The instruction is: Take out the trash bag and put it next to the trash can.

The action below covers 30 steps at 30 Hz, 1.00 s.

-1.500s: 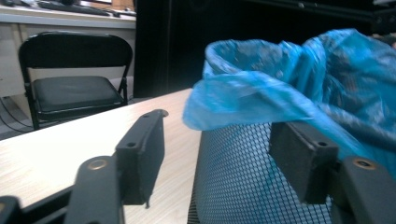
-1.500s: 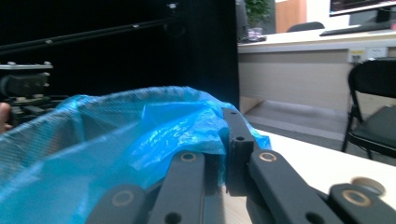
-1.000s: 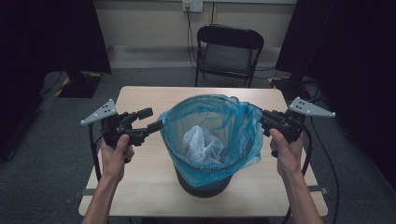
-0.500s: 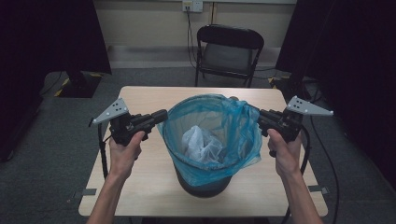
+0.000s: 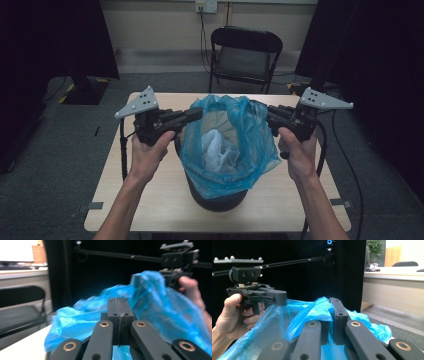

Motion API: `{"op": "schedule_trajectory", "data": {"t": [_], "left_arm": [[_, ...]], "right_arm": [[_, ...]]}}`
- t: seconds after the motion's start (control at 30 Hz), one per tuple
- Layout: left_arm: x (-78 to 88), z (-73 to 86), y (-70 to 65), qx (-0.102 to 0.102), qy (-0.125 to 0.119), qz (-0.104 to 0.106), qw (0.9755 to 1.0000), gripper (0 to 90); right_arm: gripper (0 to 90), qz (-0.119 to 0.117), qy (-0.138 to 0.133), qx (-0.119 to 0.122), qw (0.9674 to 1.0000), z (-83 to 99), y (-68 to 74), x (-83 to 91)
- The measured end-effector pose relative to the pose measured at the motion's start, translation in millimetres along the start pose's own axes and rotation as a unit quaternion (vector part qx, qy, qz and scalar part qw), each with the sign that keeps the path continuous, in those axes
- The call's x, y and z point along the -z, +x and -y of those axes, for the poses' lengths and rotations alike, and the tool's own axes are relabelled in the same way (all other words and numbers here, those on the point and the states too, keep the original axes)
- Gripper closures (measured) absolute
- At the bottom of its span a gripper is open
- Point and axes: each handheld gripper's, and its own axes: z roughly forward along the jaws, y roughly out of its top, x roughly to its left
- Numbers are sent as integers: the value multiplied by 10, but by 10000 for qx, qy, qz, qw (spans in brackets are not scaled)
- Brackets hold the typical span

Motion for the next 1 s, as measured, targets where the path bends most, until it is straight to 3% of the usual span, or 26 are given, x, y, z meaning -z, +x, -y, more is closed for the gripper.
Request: {"op": "schedule_trajectory", "data": {"t": [0.13,0.2,0.23,0.27,0.4,0.53,0.6,0.63,0.67,0.7,0.73,0.77,0.87,1.0], "left_arm": [[-122,-140,-56,-32,-42,115,9999,900],[-233,-241,-105,-41,-67,221,9997,900],[-233,-241,-105,-41,-67,221,9997,900],[-286,-294,-130,-32,-68,282,9996,900],[-377,-381,-203,-68,-63,468,9989,900],[-438,-433,-260,-96,-83,699,9975,900],[-449,-441,-275,-125,-59,709,9974,899],[-468,-438,-275,-116,7,765,9970,893],[-467,-431,-270,-120,13,734,9972,871],[-467,-431,-270,-120,13,734,9972,813],[-435,-417,-263,-165,-37,619,9979,665],[-435,-417,-263,-165,-37,619,9979,511],[-374,-376,-235,-142,-168,651,9976,333],[-310,-308,-261,-234,-256,550,9979,263]], "right_arm": [[841,-168,27,52,9998,-108,81,-97],[735,-319,157,123,9993,-130,166,-185],[735,-319,157,123,9993,-130,166,-185],[604,-447,269,159,9985,-124,214,-242],[415,-523,436,208,9975,-142,292,-334],[381,-569,503,275,9967,-187,330,-415],[395,-560,535,285,9966,-193,336,-437],[583,-681,575,364,9954,-194,347,-484],[715,-753,573,456,9945,-193,359,-494],[715,-753,573,456,9945,-193,359,-494],[840,-719,586,515,9944,-197,382,-506],[869,-705,589,523,9944,-204,386,-506],[895,-628,498,483,9956,-241,368,-496],[899,-566,480,504,9960,-283,371,-491]]}}
